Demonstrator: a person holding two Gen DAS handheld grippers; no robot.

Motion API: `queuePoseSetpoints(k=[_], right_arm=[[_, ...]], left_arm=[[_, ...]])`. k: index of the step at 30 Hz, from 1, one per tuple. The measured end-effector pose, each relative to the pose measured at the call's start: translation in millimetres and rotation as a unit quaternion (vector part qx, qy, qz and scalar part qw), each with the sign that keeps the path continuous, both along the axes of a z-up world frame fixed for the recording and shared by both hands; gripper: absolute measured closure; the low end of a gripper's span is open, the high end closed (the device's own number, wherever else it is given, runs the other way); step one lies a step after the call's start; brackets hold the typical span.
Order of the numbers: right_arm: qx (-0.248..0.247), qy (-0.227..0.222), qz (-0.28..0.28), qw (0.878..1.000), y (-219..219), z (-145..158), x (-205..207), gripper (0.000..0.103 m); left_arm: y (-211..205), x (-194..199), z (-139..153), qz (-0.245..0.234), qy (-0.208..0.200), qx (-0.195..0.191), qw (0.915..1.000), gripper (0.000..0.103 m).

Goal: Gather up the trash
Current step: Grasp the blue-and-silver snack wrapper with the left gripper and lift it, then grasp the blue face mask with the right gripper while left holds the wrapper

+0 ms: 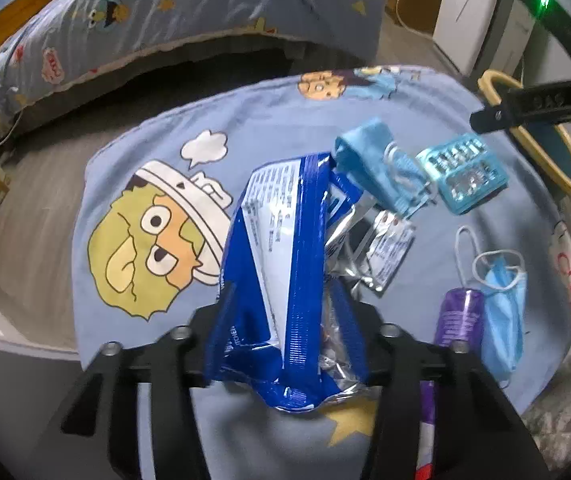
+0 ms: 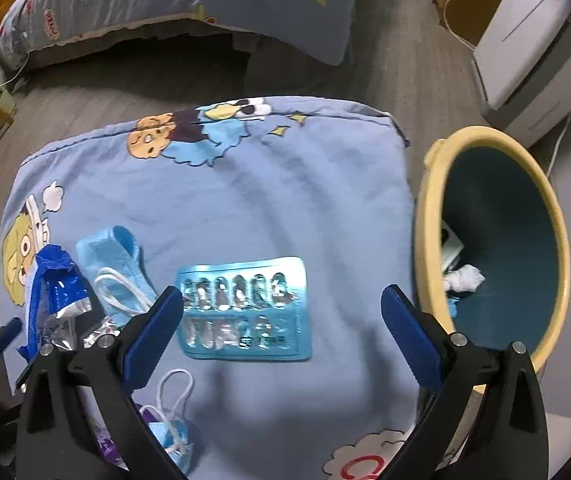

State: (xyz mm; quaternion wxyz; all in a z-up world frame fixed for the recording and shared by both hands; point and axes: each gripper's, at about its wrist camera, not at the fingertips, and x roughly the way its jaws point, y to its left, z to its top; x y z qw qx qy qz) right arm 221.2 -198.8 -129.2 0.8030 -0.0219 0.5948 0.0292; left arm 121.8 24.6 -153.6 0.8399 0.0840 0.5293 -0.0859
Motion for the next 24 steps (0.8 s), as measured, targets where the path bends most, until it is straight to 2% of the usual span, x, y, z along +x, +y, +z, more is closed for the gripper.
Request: queuePoseSetpoints(k=[4, 6, 11, 17, 22, 24], right_arm=[[0.025, -0.006, 0.022, 0.999, 14, 5, -6, 0.006], [0.029, -0.011, 0.031, 0.999, 21, 5, -8, 0.006], [0.043, -0.021, 0.056, 0.997, 49, -2, -8, 0.006], [0.041, -0.027, 0.087, 0.995, 84, -7, -3, 0.007], [0.025, 0.003, 0.090, 0.996, 104, -27, 1, 0.016], [0.029, 0.009, 0.090, 0.995, 109, -31, 3, 0.024]], left_arm=[[1, 2, -5, -0.001, 0.012, 0.008, 0.9999, 0.078], [3, 3, -3, 0.003, 0.004, 0.021, 0.9998, 0.081], [22, 4, 5, 0.041, -0.013, 0.019, 0.9989, 0.082], [42, 4, 6, 0.063, -0.014, 0.026, 0.9976, 0.082], [58, 5, 8, 0.079, -0.019, 0.021, 0.9965, 0.082], [62, 6, 7, 0.080, -0.017, 0.018, 0.9965, 0.082]])
